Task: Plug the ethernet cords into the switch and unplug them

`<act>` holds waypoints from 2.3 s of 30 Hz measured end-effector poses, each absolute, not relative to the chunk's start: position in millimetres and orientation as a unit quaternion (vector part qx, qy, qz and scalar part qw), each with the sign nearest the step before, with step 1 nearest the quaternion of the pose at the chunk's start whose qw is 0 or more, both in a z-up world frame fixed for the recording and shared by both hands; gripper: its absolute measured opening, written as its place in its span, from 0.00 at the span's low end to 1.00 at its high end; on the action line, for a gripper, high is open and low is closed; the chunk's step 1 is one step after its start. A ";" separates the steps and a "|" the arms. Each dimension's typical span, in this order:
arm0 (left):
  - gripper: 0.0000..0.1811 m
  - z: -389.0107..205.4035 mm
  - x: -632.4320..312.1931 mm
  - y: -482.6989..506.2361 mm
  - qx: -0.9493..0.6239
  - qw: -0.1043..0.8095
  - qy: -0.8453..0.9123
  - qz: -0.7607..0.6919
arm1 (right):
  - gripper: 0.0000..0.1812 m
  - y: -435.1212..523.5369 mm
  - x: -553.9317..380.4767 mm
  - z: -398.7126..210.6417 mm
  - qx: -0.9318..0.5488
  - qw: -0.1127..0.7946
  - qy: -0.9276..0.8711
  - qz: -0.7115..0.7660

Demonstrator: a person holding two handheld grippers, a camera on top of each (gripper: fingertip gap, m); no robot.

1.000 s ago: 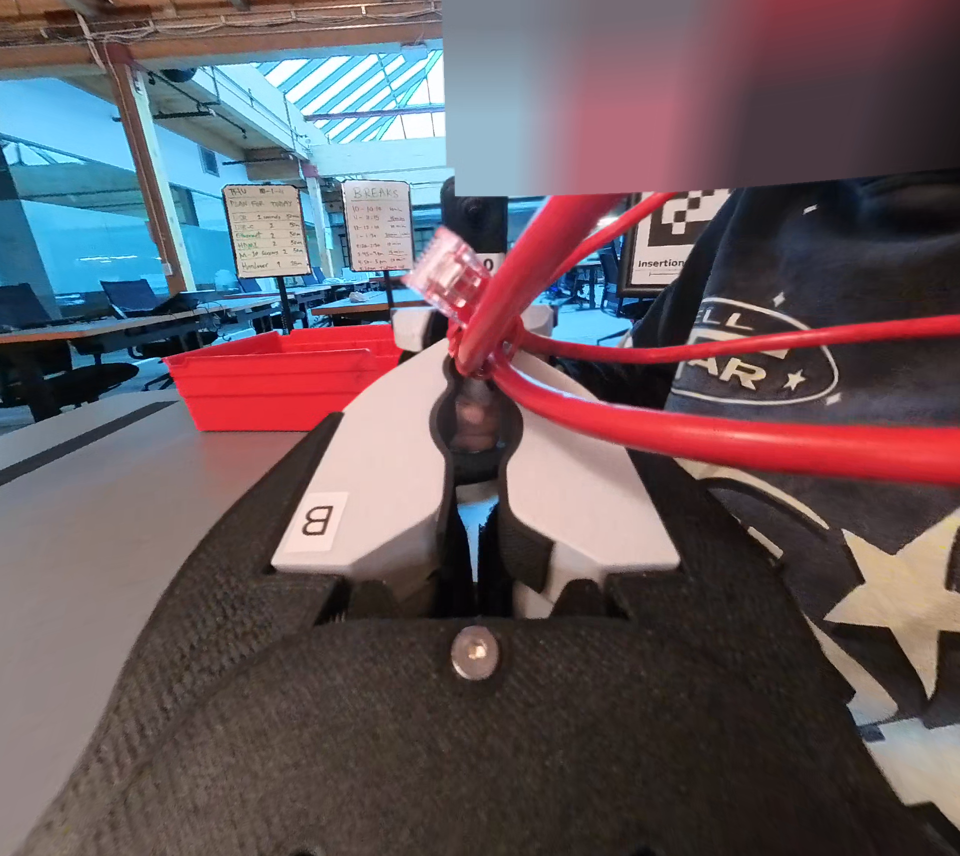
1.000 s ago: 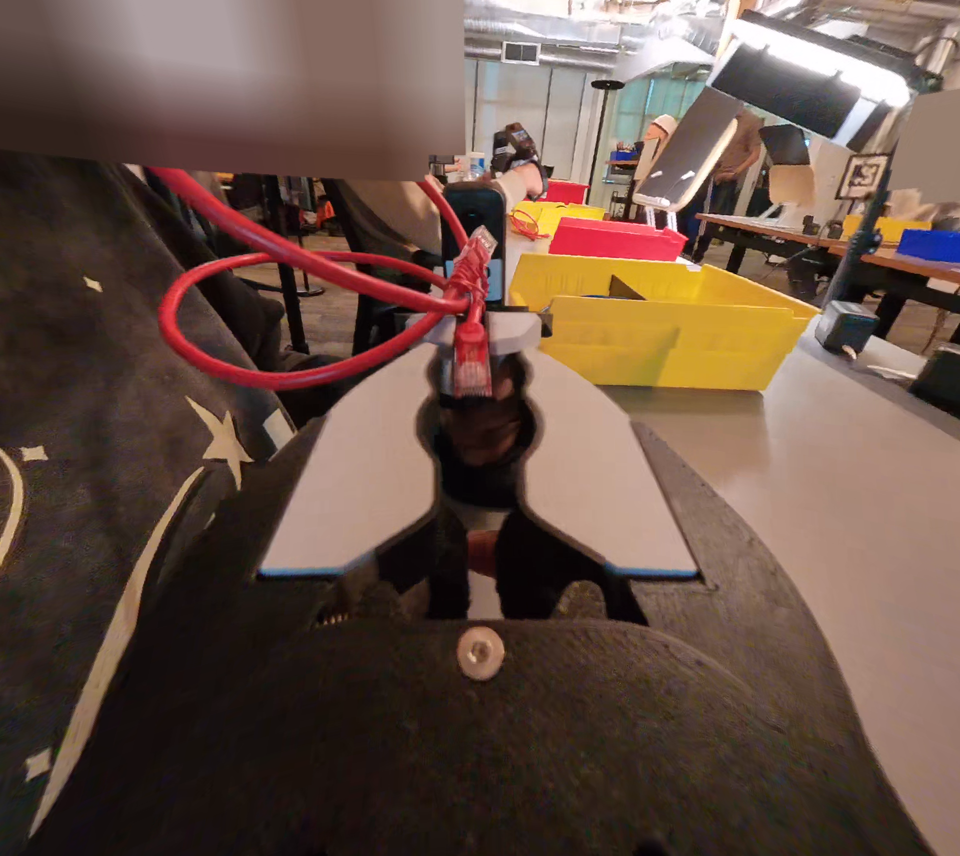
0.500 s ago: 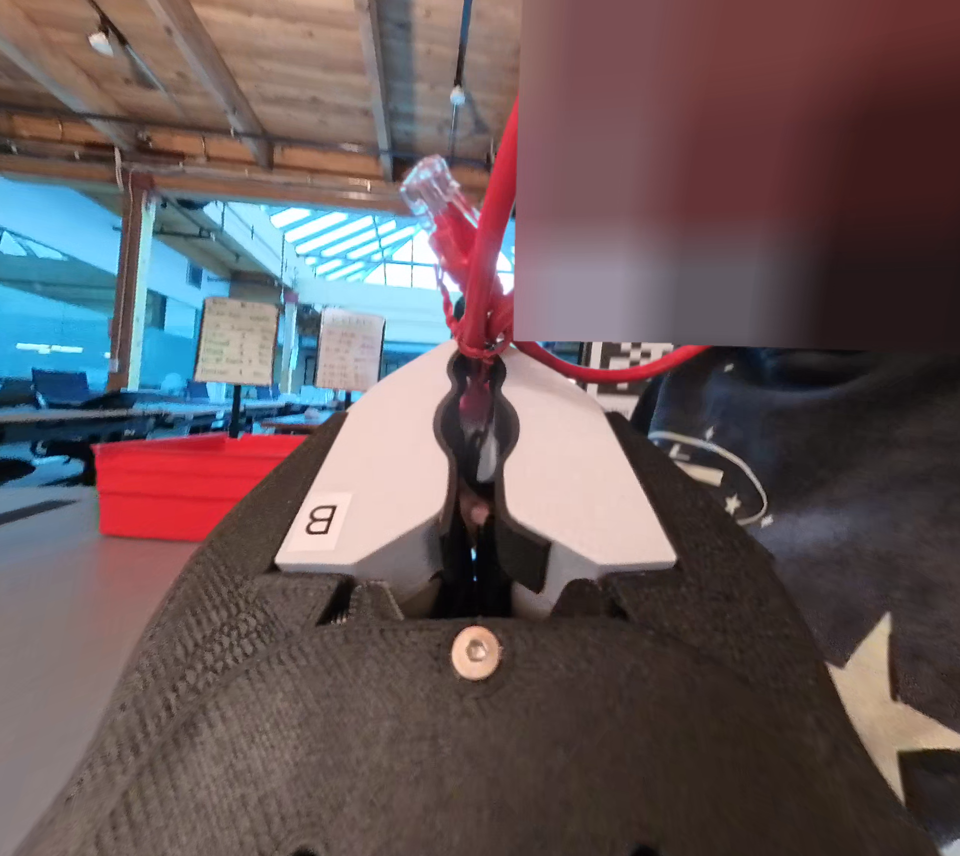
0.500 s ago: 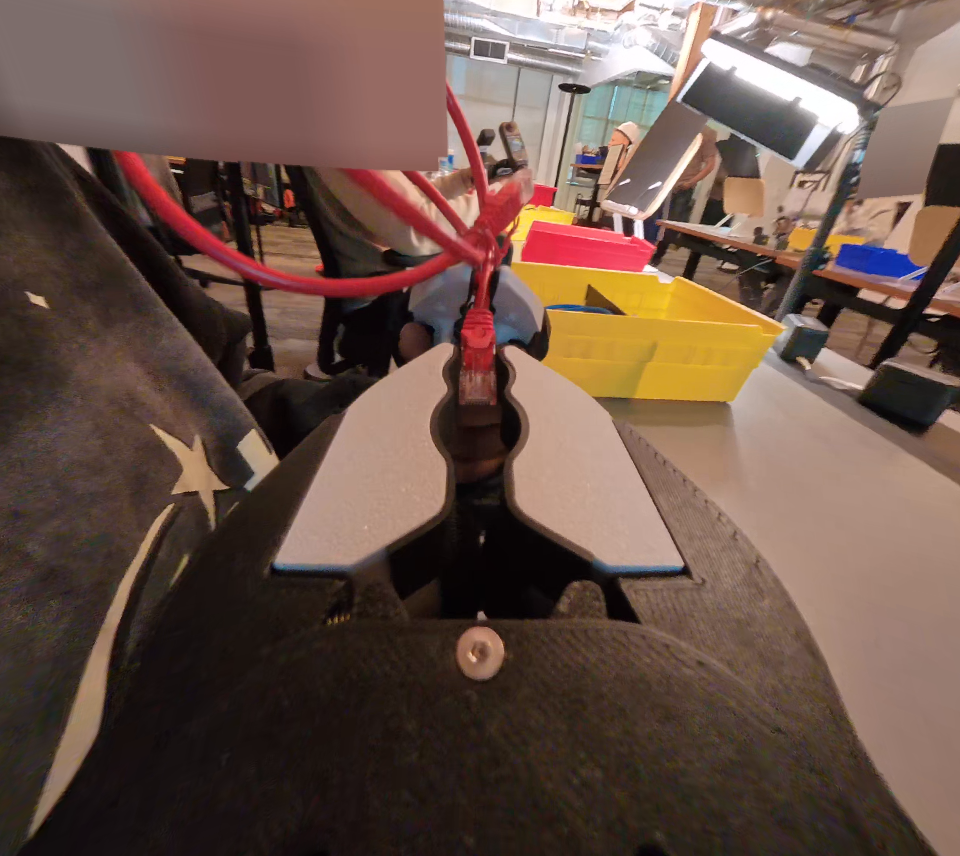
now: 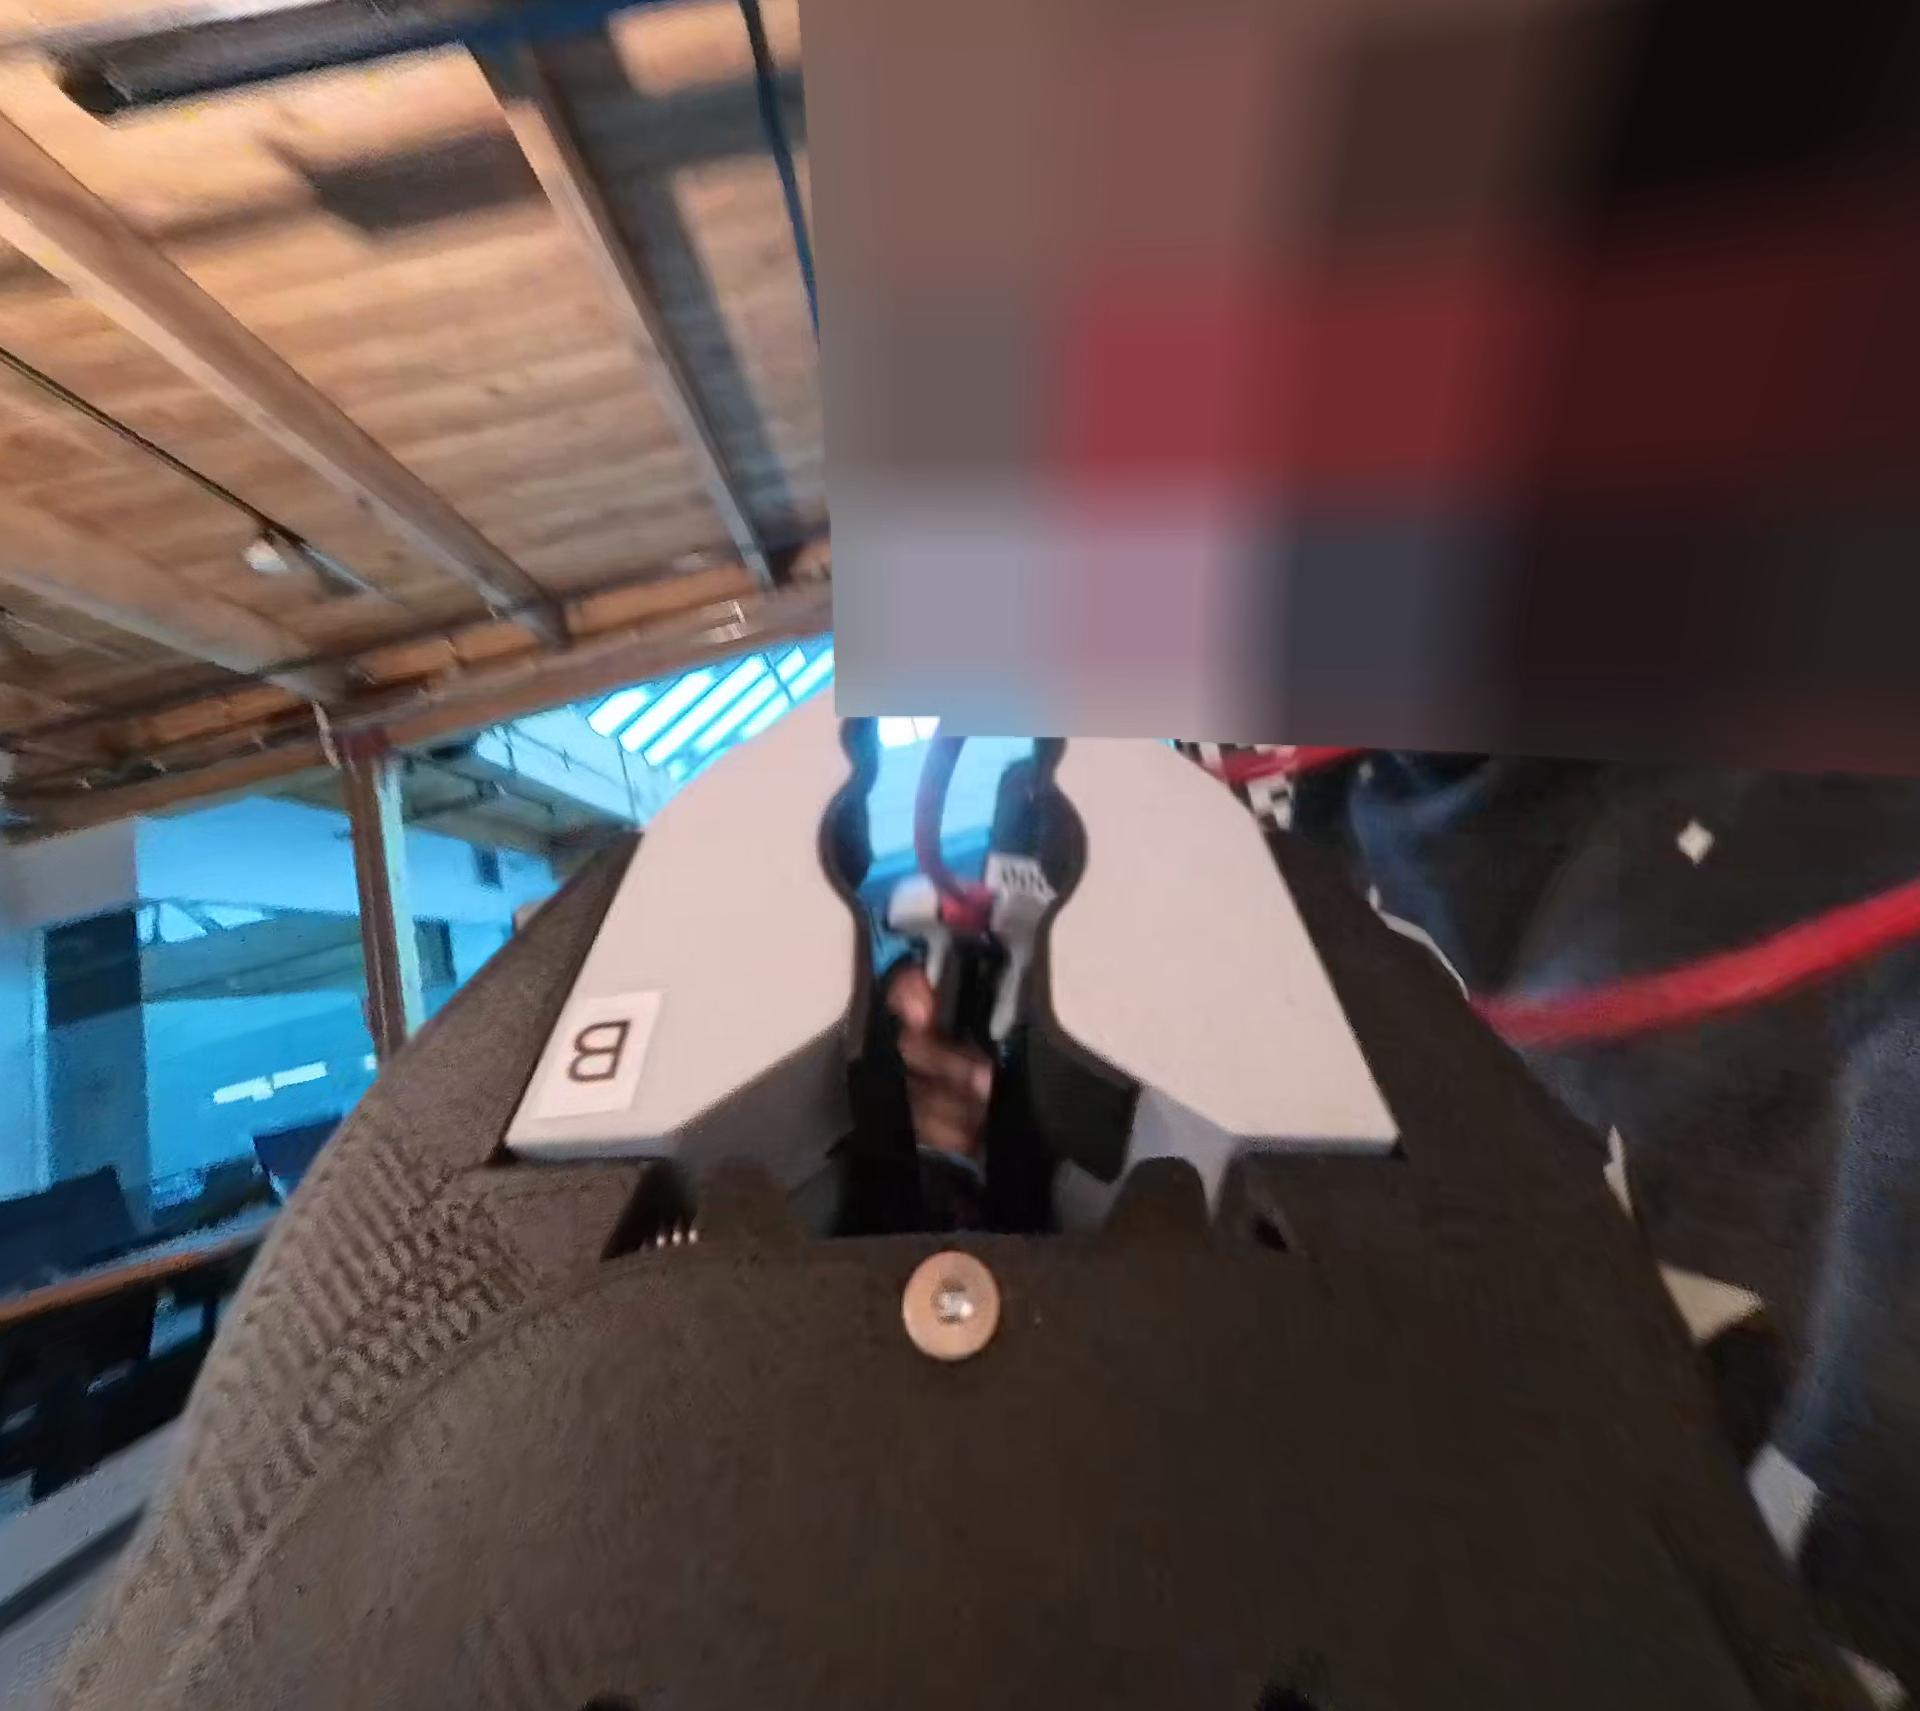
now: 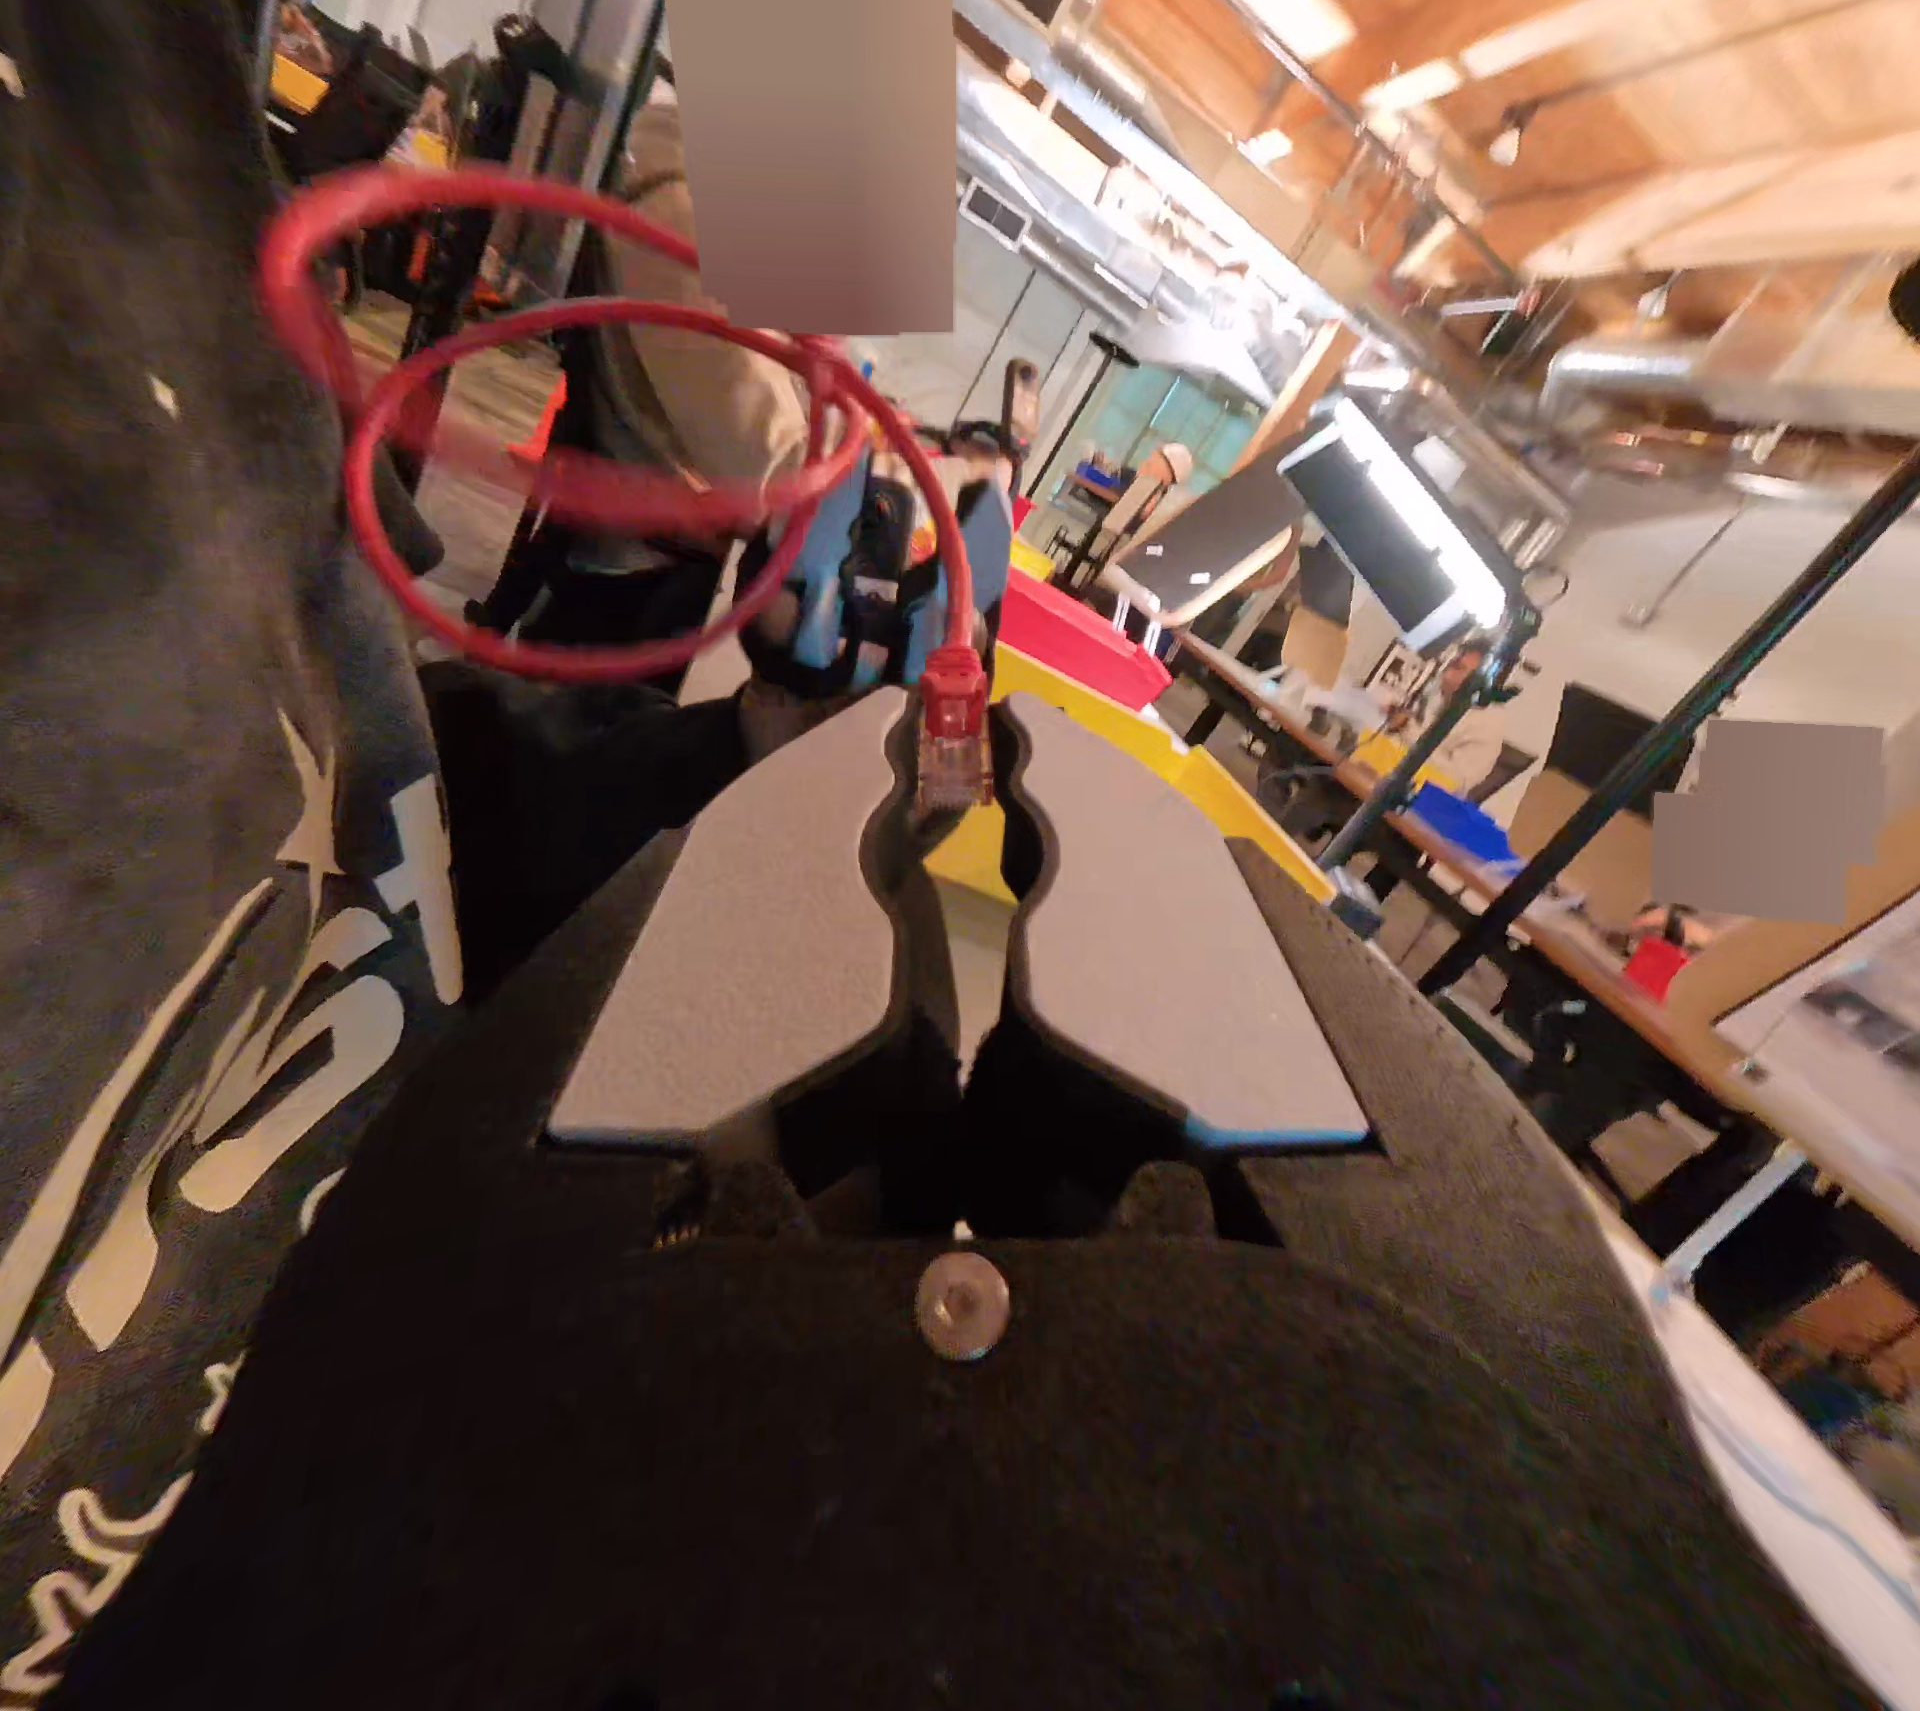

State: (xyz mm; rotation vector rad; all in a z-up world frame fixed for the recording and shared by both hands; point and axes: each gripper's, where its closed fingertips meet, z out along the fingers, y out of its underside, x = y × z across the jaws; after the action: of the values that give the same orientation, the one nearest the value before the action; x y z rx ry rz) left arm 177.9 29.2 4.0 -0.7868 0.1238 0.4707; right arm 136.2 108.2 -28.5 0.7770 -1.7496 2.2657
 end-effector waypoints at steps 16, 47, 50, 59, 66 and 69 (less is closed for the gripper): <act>0.12 -55.5 138.9 100.3 -0.573 0.788 0.002 0.225 | 0.07 94.9 137.3 -60.7 0.273 0.030 -0.643 0.715; 0.03 -75.8 113.9 100.6 -0.617 0.754 -0.075 0.212 | 0.34 125.3 64.1 -54.2 0.150 0.010 -0.754 0.639; 0.04 -76.0 112.9 99.9 -0.616 0.756 -0.079 0.207 | 0.37 141.8 58.7 -84.1 0.197 0.026 -0.818 0.541; 0.04 -81.6 110.1 103.0 -0.630 0.746 -0.086 0.199 | 0.32 174.6 25.8 -168.4 0.372 0.058 -0.905 0.196; 0.06 -84.1 106.8 102.1 -0.634 0.745 -0.101 0.179 | 0.20 172.2 2.0 -206.8 0.505 0.108 -0.855 0.052; 0.06 -84.9 105.6 101.5 -0.635 0.745 -0.108 0.175 | 0.14 170.6 1.8 -203.5 0.501 0.125 -0.854 0.064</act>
State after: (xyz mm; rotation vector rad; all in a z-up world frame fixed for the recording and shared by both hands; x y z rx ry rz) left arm 105.6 101.5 -84.9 -1.3898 -0.2361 0.3822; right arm 1.8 170.6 -203.5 1.4608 -2.4875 0.1869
